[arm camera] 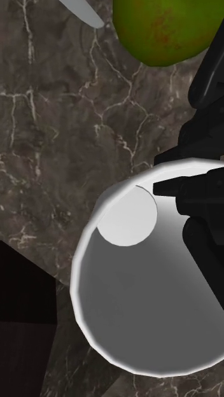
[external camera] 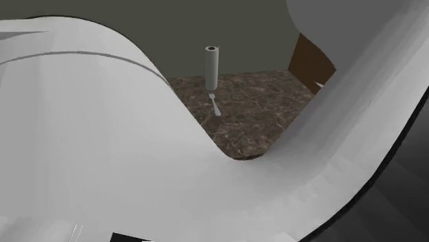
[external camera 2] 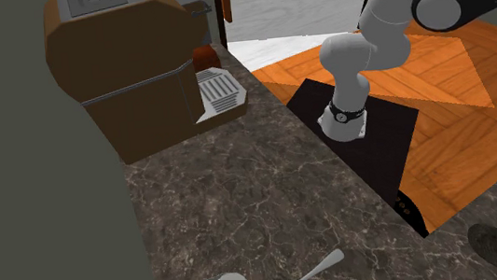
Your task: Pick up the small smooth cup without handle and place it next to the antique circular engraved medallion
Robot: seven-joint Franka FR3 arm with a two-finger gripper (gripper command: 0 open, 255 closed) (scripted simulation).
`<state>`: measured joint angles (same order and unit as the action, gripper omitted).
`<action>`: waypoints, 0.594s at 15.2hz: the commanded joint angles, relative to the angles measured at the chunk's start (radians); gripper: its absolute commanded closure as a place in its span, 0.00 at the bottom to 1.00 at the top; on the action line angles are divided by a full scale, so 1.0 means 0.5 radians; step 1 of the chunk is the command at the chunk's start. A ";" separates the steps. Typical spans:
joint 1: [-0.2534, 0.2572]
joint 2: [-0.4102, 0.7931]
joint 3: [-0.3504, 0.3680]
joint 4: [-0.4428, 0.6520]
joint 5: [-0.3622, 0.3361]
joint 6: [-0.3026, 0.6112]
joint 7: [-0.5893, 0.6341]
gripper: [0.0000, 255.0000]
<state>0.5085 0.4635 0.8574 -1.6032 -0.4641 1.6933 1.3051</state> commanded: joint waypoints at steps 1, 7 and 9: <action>-0.008 0.005 -0.004 -0.047 -0.009 0.049 0.012 1.00; -0.001 0.062 -0.033 -0.138 -0.059 0.174 0.056 1.00; 0.003 0.082 -0.044 -0.163 -0.076 0.212 0.071 1.00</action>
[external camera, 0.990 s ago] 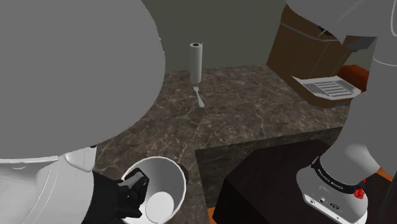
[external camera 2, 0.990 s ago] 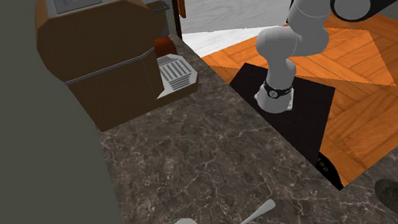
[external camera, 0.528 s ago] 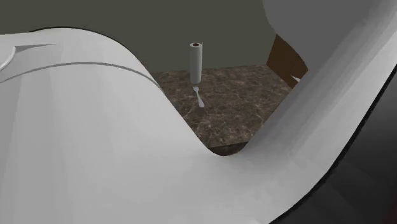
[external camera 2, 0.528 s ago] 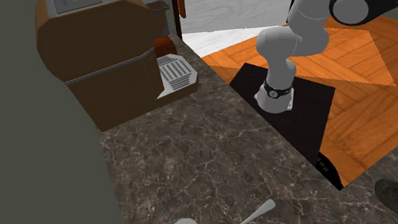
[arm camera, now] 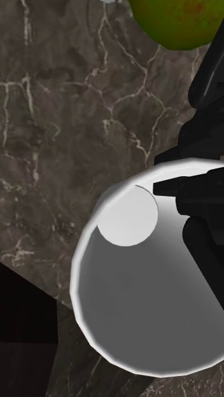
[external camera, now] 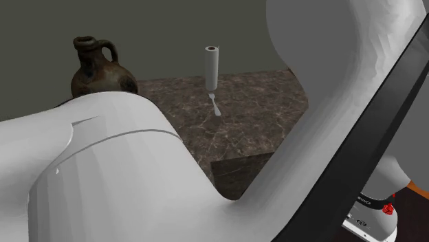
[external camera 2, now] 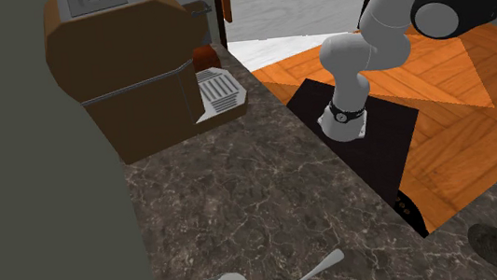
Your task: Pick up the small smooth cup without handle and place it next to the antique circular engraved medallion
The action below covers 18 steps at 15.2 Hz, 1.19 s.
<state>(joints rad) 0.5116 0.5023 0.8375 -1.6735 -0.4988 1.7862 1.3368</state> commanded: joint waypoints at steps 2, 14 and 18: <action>-0.003 0.005 -0.004 -0.022 -0.007 0.026 0.007 1.00; -0.003 0.005 -0.004 -0.022 -0.007 0.026 0.007 0.00; 0.053 -0.018 0.024 0.205 0.040 -0.206 -0.032 0.00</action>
